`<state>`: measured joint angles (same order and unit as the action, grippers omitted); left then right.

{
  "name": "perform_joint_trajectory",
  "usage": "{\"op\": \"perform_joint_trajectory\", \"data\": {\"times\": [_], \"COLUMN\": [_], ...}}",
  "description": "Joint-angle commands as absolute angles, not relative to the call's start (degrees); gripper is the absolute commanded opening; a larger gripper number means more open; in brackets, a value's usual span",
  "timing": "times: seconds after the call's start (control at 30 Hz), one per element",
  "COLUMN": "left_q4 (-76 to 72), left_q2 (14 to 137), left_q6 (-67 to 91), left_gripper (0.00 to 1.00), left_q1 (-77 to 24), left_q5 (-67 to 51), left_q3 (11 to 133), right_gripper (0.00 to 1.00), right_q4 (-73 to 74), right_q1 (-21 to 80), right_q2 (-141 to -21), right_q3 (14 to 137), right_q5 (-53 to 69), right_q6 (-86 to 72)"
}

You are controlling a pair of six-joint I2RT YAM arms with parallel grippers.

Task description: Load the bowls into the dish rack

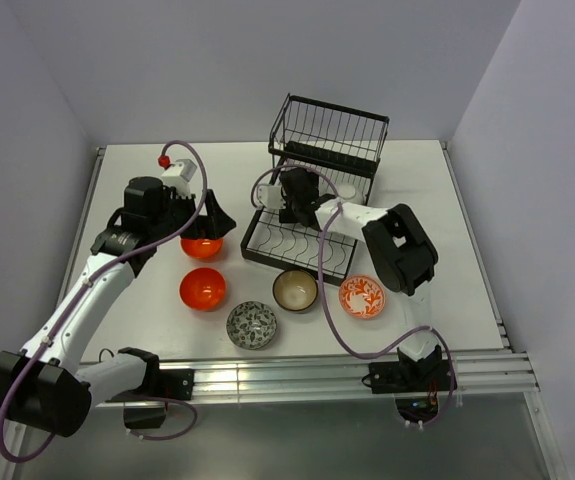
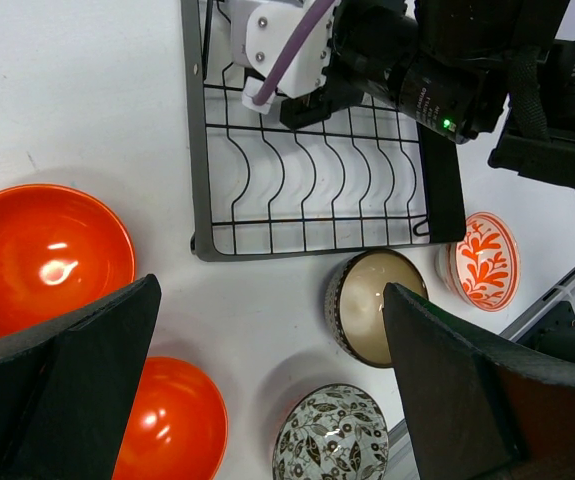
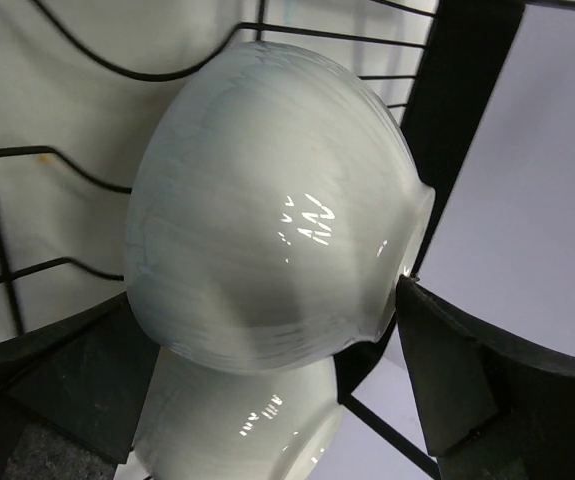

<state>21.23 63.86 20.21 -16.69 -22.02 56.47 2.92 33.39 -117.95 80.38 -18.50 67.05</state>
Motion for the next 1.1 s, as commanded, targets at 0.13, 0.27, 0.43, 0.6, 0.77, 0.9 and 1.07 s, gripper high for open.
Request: {"op": "perform_joint_trajectory", "data": {"times": [0.13, 0.27, 0.43, 0.6, 0.77, 0.9, 1.07], "left_q4": [20.92, 20.39, 20.65, 20.48, 20.13, 20.13, 19.51], "left_q2": [63.37, 62.40, 62.49, 61.96, 62.05, 62.14, 61.96], "left_q6": [18.64, 18.28, 18.63, 18.55, 18.54, 18.54, 18.89], "left_gripper": [1.00, 1.00, 1.00, 1.00, 0.99, 0.98, 0.98], "left_q1": [-16.52, -16.52, -16.52, -16.52, -16.52, -16.52, -16.52], "left_q5": [-22.15, -22.50, -22.59, -22.76, -22.94, -23.47, -23.64], "left_q3": [57.66, 56.52, 56.87, 56.43, 56.08, 55.99, 55.37], "right_gripper": [1.00, 1.00, 1.00, 1.00, 1.00, 0.83, 0.45], "right_q4": [-1.50, -1.93, 3.06, 6.85, 8.44, 10.46, 9.14], "right_q1": [33.74, 35.50, 37.62, 37.70, 37.97, 38.23, 38.58], "right_q2": [-116.55, -110.85, -108.90, -107.76, -106.79, -104.51, -102.66], "right_q3": [81.30, 76.48, 76.20, 76.20, 75.76, 75.15, 71.72], "right_q5": [-22.51, -21.80, -20.57, -17.94, -17.66, -16.61, -16.79], "right_q6": [67.51, 66.18, 64.08, 62.49, 61.18, 57.05, 56.08]}}
